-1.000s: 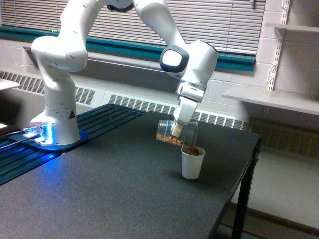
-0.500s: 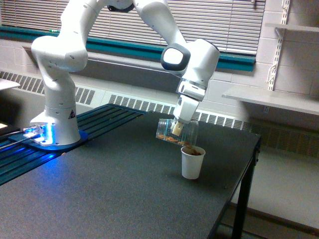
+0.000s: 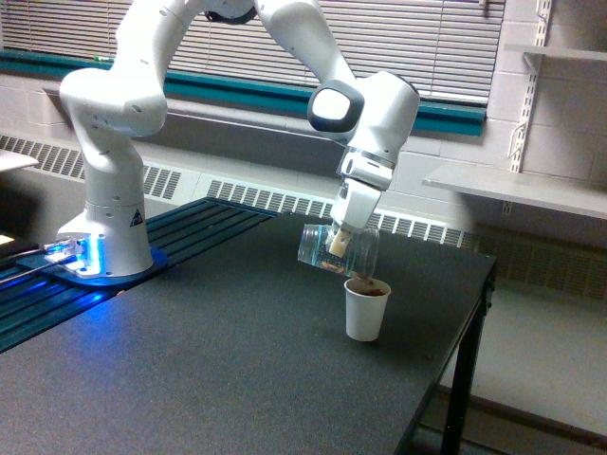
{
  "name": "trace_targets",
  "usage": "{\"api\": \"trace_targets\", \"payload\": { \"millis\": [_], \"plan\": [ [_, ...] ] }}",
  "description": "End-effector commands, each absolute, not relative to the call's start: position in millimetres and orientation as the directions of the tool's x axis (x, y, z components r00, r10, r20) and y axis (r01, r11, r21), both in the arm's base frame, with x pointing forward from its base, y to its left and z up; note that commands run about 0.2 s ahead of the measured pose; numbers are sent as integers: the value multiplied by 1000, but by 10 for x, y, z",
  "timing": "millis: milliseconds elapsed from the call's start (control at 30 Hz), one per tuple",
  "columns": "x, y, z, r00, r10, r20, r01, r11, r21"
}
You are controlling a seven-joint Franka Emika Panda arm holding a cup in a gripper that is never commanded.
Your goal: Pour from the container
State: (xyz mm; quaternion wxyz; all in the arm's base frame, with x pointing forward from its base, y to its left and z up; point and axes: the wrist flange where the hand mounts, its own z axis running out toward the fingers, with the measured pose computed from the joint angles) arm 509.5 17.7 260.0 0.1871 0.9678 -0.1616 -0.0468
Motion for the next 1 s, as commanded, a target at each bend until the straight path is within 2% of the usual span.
{"api": "trace_targets", "payload": {
  "millis": [33,567,1000],
  "plan": [
    [5052,188,2564,948,-315,-50,-271,-880,390],
    [5022,232,2556,948,-315,-43,-275,-879,390],
    [5007,164,2728,940,-341,-9,-312,-871,380]
  ]
}}
